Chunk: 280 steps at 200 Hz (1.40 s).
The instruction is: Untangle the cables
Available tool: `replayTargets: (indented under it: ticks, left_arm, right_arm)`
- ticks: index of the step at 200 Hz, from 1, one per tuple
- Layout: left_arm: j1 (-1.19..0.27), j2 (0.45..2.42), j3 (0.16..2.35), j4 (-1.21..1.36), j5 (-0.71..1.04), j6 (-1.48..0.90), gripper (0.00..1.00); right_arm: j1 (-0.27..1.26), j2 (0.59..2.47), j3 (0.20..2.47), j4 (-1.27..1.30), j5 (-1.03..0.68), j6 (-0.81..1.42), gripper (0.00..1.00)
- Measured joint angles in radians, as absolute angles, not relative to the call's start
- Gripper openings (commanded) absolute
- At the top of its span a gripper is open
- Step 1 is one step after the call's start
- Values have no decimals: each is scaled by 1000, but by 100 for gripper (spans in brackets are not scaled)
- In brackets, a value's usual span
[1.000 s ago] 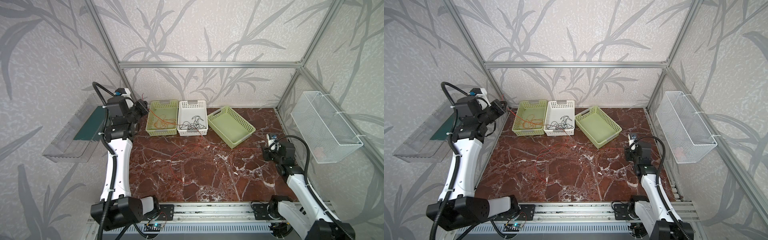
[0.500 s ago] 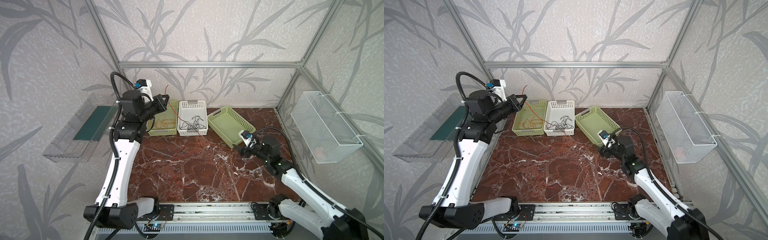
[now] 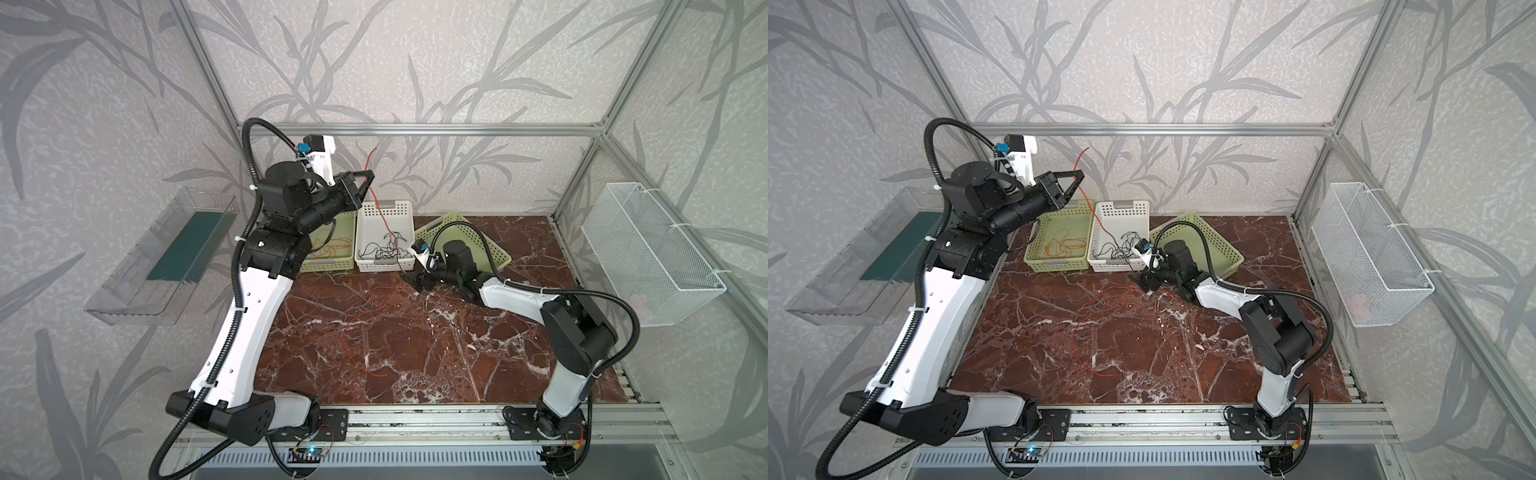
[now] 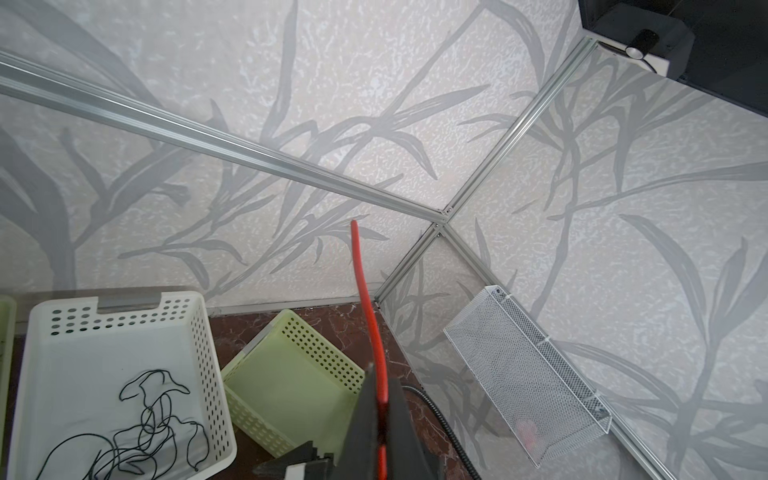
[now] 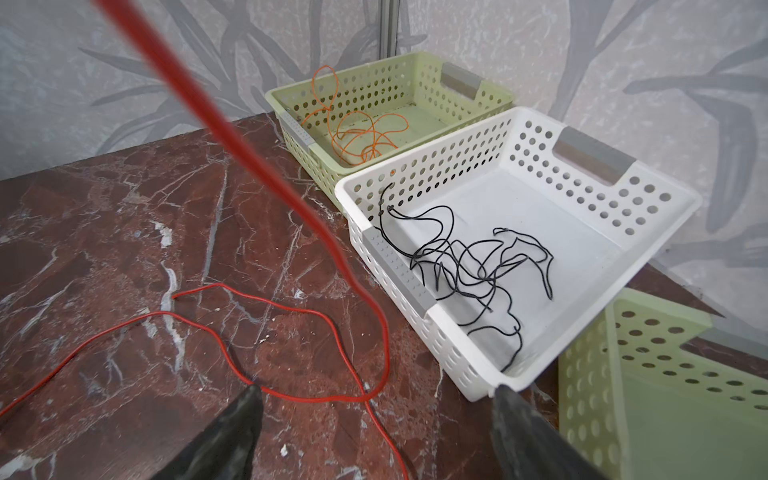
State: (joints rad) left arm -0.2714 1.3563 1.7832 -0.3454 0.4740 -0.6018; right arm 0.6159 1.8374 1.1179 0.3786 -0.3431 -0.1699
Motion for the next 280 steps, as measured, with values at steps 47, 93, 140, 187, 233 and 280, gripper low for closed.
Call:
replayTargets:
  ticks: [47,93,140,187,233,280]
  left_arm:
    - [-294,1397,1919,-344,477,-604,0]
    - [-294,1413,1959,-336,480,-628,0]
    - [-283,1383,1942,-361,429,-581,0]
    - [-189,1237,1654,-305,409,-608,0]
    - [-177,1351,1434,-165,468,-715,0]
    - [-196,1536,1396,-76,519,-763,14]
  right_arm:
    - [622,1959,1225,401,-318,-128,71]
    - [623,2011,1250,442,-324,-87,14]
    - [616,1921,1208,406,-325,-115,0]
    - [530,1574,1202,307,-352,-114,0]
    - [353,1497,1309,339,-377,-67,0]
    - [268,1667,1433,369,-386,-8,0]
